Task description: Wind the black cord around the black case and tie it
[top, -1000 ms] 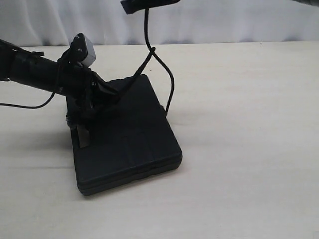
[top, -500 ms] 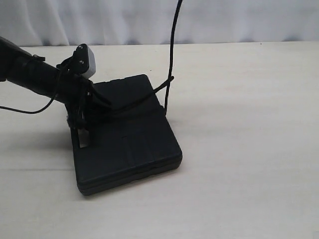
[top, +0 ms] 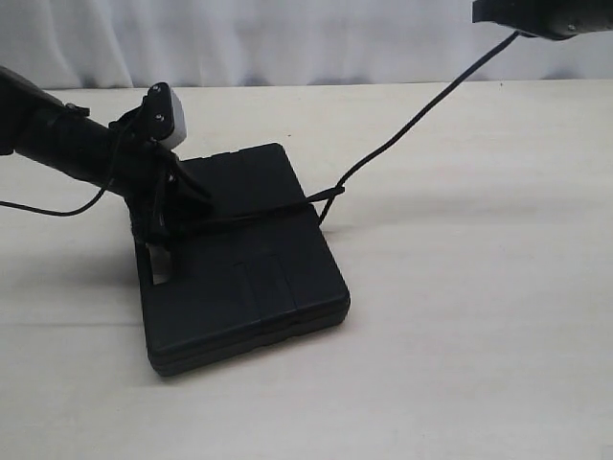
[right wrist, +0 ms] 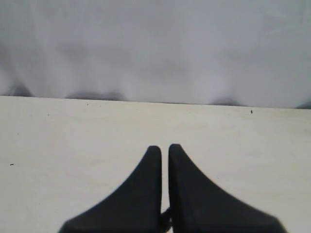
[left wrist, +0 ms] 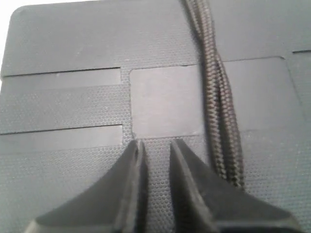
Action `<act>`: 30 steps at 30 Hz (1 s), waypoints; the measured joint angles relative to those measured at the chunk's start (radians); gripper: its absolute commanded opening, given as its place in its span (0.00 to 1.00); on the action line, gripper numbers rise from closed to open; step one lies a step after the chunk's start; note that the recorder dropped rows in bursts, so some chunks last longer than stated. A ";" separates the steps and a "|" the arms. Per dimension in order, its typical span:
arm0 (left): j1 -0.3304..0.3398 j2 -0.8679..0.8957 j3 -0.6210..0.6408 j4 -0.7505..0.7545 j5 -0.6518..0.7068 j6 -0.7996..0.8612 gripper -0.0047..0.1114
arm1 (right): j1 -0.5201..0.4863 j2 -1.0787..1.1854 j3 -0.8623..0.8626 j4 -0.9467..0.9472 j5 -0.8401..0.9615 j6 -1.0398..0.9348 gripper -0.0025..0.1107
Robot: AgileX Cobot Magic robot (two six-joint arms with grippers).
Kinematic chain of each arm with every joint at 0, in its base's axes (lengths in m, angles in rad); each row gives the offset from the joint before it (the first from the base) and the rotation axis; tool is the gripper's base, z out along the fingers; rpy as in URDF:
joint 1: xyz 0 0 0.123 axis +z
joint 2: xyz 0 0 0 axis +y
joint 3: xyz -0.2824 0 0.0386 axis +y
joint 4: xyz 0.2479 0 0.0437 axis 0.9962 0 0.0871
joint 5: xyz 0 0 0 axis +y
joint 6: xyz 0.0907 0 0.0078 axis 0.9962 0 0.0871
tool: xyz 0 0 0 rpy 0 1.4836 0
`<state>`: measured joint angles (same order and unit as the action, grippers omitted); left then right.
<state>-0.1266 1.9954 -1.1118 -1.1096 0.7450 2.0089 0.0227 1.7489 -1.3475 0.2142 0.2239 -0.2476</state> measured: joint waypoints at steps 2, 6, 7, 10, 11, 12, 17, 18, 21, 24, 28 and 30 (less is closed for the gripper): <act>0.000 -0.002 0.000 0.000 -0.006 -0.005 0.20 | -0.004 0.017 0.000 0.002 0.008 -0.007 0.11; 0.000 -0.004 0.000 0.000 -0.023 -0.014 0.20 | -0.006 0.059 0.000 0.002 0.037 -0.020 0.29; 0.000 -0.004 0.000 0.000 -0.024 -0.014 0.20 | -0.006 0.061 0.000 0.002 0.042 -0.020 0.33; 0.000 -0.004 0.000 0.000 -0.030 -0.016 0.20 | -0.015 0.063 0.000 0.002 0.051 -0.020 0.47; 0.000 -0.004 0.000 0.000 -0.030 -0.016 0.20 | -0.018 0.063 0.000 0.002 0.053 -0.022 0.49; 0.000 -0.004 0.000 0.000 -0.030 -0.016 0.20 | -0.018 0.063 0.000 0.002 0.053 -0.022 0.49; 0.000 -0.006 0.000 0.000 -0.034 -0.016 0.20 | 0.058 0.042 -0.017 0.002 0.085 -0.282 0.49; 0.000 -0.006 0.000 0.000 -0.036 -0.016 0.20 | 0.083 0.036 -0.018 0.002 0.106 -0.370 0.49; 0.000 -0.007 0.000 -0.002 -0.053 -0.016 0.20 | 0.204 0.031 -0.019 0.004 0.219 -0.775 0.49; 0.000 -0.008 0.000 -0.002 -0.071 -0.016 0.20 | 0.261 0.052 0.022 0.006 0.259 -0.980 0.49; 0.000 -0.010 0.000 -0.002 -0.075 -0.016 0.20 | 0.293 0.090 0.111 -0.020 0.209 -1.137 0.49; 0.000 -0.010 0.000 -0.002 -0.077 -0.016 0.20 | 0.306 0.106 0.154 -0.032 0.114 -1.169 0.49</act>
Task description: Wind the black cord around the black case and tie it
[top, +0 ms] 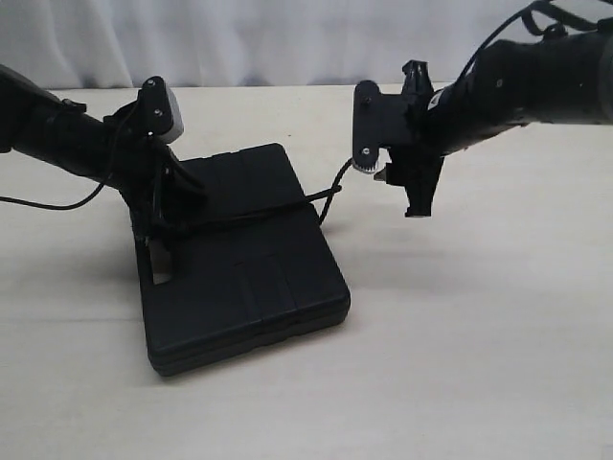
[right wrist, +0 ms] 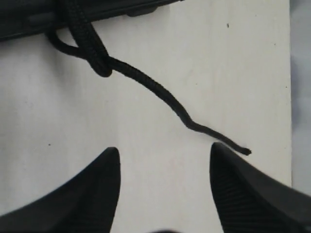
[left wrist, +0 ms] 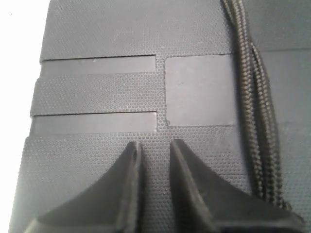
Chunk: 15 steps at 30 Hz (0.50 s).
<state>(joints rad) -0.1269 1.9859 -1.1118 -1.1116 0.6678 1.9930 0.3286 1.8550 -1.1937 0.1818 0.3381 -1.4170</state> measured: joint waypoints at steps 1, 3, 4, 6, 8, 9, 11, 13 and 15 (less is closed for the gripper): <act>0.000 0.000 0.000 0.000 0.000 0.000 0.20 | 0.003 0.006 0.010 -0.003 -0.040 -0.014 0.49; 0.000 0.000 0.000 0.000 -0.001 0.000 0.20 | 0.018 0.024 0.030 -0.003 -0.127 -0.047 0.49; 0.000 0.000 0.000 0.000 -0.001 0.000 0.20 | 0.026 0.035 0.039 -0.005 -0.165 -0.063 0.49; 0.000 0.000 0.000 0.000 -0.001 0.000 0.20 | 0.044 0.061 0.048 -0.011 -0.258 -0.086 0.49; 0.000 0.000 0.000 0.000 -0.001 -0.002 0.20 | 0.059 0.086 0.051 -0.011 -0.324 -0.110 0.49; 0.000 0.000 0.000 0.000 -0.001 -0.002 0.20 | 0.064 0.099 0.052 -0.011 -0.348 -0.121 0.49; 0.000 0.000 0.000 0.000 -0.001 -0.002 0.20 | 0.068 0.123 0.052 -0.011 -0.371 -0.147 0.49; 0.000 0.000 0.000 0.000 -0.001 -0.002 0.20 | 0.068 0.150 0.052 -0.011 -0.385 -0.174 0.49; 0.000 0.000 0.000 -0.002 -0.001 -0.002 0.20 | 0.068 0.174 0.052 -0.011 -0.399 -0.187 0.47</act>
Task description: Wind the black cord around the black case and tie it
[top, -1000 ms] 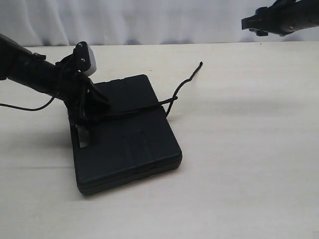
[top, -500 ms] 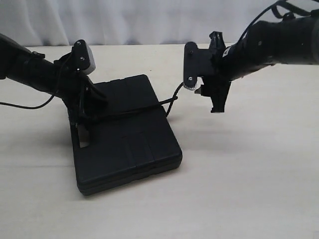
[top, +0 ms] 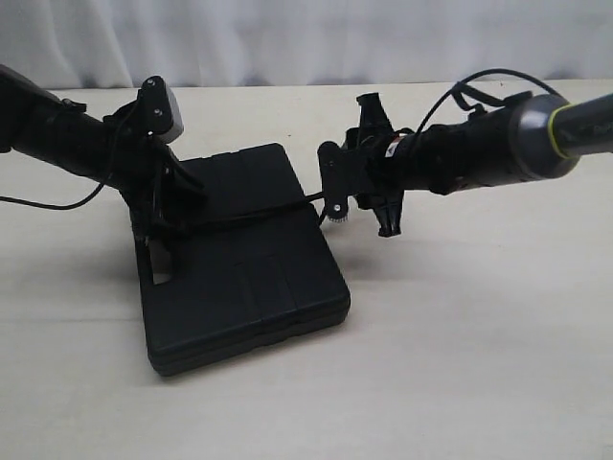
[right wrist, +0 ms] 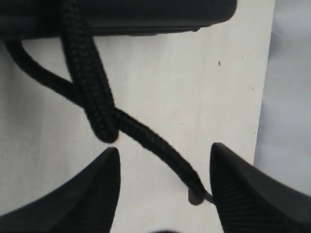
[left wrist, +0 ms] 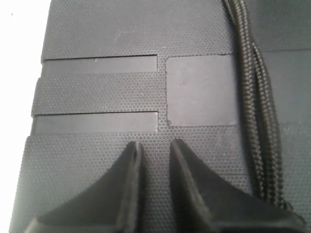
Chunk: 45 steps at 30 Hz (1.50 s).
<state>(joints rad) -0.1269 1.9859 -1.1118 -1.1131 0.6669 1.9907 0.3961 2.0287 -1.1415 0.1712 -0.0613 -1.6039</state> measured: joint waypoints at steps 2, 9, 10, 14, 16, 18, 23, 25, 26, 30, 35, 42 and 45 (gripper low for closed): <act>0.000 0.000 0.000 0.000 -0.002 0.000 0.20 | 0.002 0.019 0.000 0.000 -0.034 -0.002 0.38; 0.000 0.000 0.000 -0.003 -0.005 0.000 0.20 | 0.025 0.037 0.000 0.012 -0.103 -0.002 0.06; 0.000 0.000 0.000 -0.003 -0.006 0.000 0.20 | 0.029 0.037 0.000 0.023 -0.108 -0.002 0.06; 0.000 0.000 0.000 -0.007 -0.016 0.000 0.20 | 0.046 0.029 0.000 0.096 -0.137 -0.002 0.06; 0.000 0.000 0.000 -0.007 -0.020 0.000 0.20 | 0.050 0.007 0.002 0.147 -0.149 -0.004 0.06; 0.000 0.000 0.000 -0.007 -0.025 0.000 0.20 | 0.052 -0.018 0.004 0.206 -0.146 -0.004 0.06; 0.000 0.000 -0.007 -0.009 -0.035 0.000 0.20 | 0.053 -0.091 0.010 0.348 -0.128 -0.004 0.06; 0.000 0.000 -0.007 -0.011 -0.037 0.000 0.20 | 0.049 -0.113 0.010 0.394 -0.113 -0.007 0.06; 0.000 0.000 -0.008 -0.011 -0.035 -0.004 0.20 | 0.049 -0.123 0.010 0.417 -0.109 -0.007 0.06; 0.000 -0.002 -0.009 0.042 0.013 -0.037 0.20 | 0.049 -0.160 0.012 0.457 -0.067 -0.007 0.06; 0.000 -0.015 -0.015 0.110 0.123 -0.069 0.20 | 0.049 -0.250 0.014 0.467 -0.037 0.096 0.06; 0.000 0.013 -0.040 0.070 0.168 -0.048 0.20 | 0.039 -0.249 0.012 0.471 -0.012 0.196 0.06; 0.000 0.009 -0.070 -0.106 0.168 -0.031 0.20 | 0.039 -0.223 0.012 0.474 0.005 0.200 0.06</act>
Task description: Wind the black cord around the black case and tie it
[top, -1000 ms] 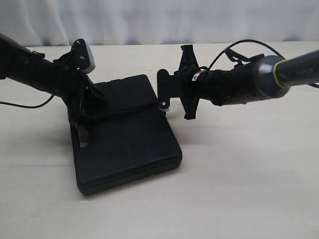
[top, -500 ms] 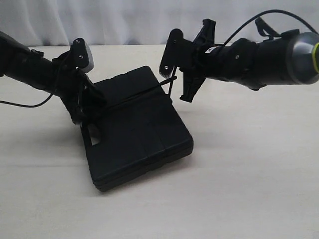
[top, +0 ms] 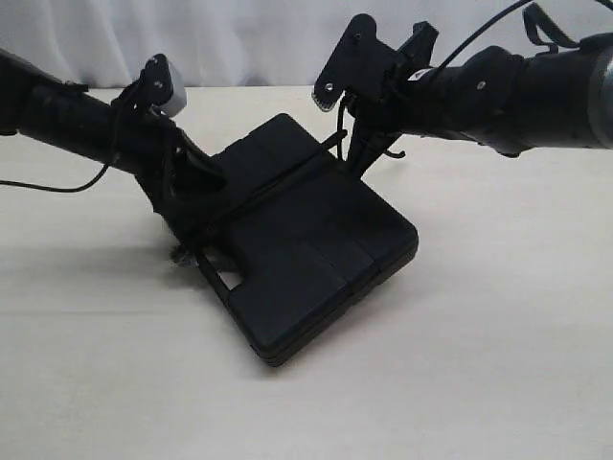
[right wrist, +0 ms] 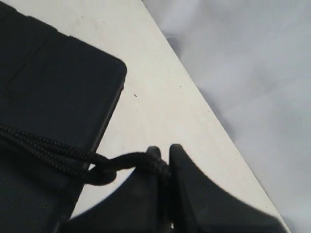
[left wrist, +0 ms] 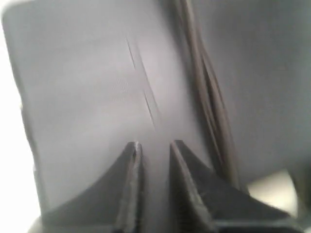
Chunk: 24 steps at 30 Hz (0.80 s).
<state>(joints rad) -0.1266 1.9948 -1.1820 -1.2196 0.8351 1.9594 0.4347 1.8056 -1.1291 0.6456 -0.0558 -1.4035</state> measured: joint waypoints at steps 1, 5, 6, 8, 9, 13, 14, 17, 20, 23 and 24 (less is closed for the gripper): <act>0.000 -0.004 -0.007 -0.038 0.003 0.000 0.20 | 0.000 0.004 0.000 0.000 0.005 0.000 0.06; -0.002 -0.010 -0.011 -0.234 0.106 0.050 0.20 | 0.000 0.006 0.008 0.000 0.011 -0.021 0.06; -0.006 -0.010 -0.011 -0.260 0.138 0.080 0.20 | 0.000 0.006 0.010 0.000 0.011 -0.023 0.06; -0.030 -0.010 -0.011 -0.278 0.166 0.133 0.20 | 0.000 0.006 0.014 0.000 0.024 -0.025 0.06; -0.049 -0.010 -0.011 -0.278 0.159 0.150 0.20 | 0.000 0.006 0.015 0.000 0.036 -0.027 0.06; -0.144 -0.008 -0.011 -0.271 -0.001 0.152 0.20 | 0.000 0.006 0.019 0.000 0.096 -0.027 0.06; -0.164 -0.006 -0.011 -0.271 -0.049 0.152 0.20 | 0.000 0.006 0.021 0.000 0.108 -0.024 0.06; -0.220 0.002 -0.011 -0.259 -0.196 0.152 0.20 | 0.000 0.006 0.023 0.000 0.128 0.030 0.06; -0.268 0.006 -0.011 -0.253 -0.281 0.152 0.14 | 0.000 0.006 0.024 0.000 0.131 0.088 0.06; -0.305 0.022 -0.022 -0.251 -0.366 0.152 0.05 | 0.000 0.006 0.042 0.000 0.127 0.109 0.06; -0.315 0.029 -0.022 -0.251 -0.391 0.152 0.04 | 0.000 0.006 0.050 0.000 0.117 0.111 0.06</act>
<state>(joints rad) -0.4420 2.0234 -1.2041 -1.4703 0.4446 2.1116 0.4347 1.8118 -1.0788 0.6456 0.0615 -1.2927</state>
